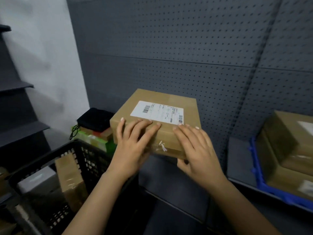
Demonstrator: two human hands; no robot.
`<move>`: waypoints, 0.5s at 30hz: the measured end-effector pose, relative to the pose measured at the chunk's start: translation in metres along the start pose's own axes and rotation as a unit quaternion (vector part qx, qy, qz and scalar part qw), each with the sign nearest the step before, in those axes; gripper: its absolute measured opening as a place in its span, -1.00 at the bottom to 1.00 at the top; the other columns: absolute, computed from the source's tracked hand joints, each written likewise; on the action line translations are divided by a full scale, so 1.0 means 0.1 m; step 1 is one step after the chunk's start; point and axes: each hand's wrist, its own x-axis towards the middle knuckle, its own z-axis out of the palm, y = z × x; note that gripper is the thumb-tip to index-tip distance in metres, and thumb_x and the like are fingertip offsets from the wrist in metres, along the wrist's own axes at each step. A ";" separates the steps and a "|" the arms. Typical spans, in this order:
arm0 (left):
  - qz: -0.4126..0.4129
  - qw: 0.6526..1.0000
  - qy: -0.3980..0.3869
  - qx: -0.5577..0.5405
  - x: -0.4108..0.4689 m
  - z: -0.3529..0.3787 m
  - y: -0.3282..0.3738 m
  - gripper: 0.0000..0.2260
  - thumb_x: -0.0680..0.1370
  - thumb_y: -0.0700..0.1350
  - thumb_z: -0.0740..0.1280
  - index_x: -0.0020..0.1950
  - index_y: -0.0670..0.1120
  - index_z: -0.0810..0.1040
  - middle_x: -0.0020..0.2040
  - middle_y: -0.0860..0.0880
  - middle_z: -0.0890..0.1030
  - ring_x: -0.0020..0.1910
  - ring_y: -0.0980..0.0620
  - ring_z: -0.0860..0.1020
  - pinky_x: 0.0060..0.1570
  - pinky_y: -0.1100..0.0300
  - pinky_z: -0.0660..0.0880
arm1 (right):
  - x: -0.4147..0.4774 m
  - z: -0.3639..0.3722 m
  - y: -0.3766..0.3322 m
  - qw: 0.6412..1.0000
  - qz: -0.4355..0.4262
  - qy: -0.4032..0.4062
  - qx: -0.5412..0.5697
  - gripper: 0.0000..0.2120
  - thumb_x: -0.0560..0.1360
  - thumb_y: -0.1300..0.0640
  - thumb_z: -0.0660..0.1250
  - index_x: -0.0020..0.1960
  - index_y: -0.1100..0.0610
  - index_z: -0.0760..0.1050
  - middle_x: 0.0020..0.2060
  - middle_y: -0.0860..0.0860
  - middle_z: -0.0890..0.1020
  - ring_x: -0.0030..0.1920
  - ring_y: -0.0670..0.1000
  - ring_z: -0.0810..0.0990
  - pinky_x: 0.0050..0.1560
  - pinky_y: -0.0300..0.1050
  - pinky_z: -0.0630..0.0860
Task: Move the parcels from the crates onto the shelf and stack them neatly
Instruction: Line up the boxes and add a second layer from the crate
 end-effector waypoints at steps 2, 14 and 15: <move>0.021 0.999 0.018 -0.019 0.24 0.07 0.07 -0.12 0.17 -0.13 0.58 0.45 0.03 0.32 0.35 -0.03 0.36 0.34 -0.09 0.32 0.40 -0.28 0.06 | -0.03 -0.15 0.17 0.999 0.015 0.025 -0.031 -0.15 0.18 0.24 0.51 0.44 0.20 0.33 0.36 0.09 0.43 0.38 0.12 0.33 0.49 0.00 0.05; 0.107 0.957 0.164 -0.216 1.44 0.53 1.35 -0.14 0.17 -0.13 0.58 0.42 0.04 0.31 0.34 -0.01 0.31 0.33 -0.09 0.28 0.41 -0.20 -0.08 | -0.36 -1.22 0.78 0.927 0.163 0.104 -0.321 -0.16 0.22 0.25 0.48 0.47 0.21 0.29 0.43 0.14 0.36 0.42 0.20 0.27 0.49 0.16 -0.05; 0.117 0.951 0.170 -0.231 1.50 0.53 1.50 -0.14 0.18 -0.14 0.57 0.42 0.04 0.31 0.34 -0.01 0.31 0.33 -0.09 0.27 0.41 -0.20 -0.08 | -0.44 -1.33 0.82 0.922 0.171 0.109 -0.331 -0.17 0.22 0.26 0.49 0.46 0.23 0.30 0.43 0.15 0.37 0.42 0.19 0.28 0.50 0.13 -0.05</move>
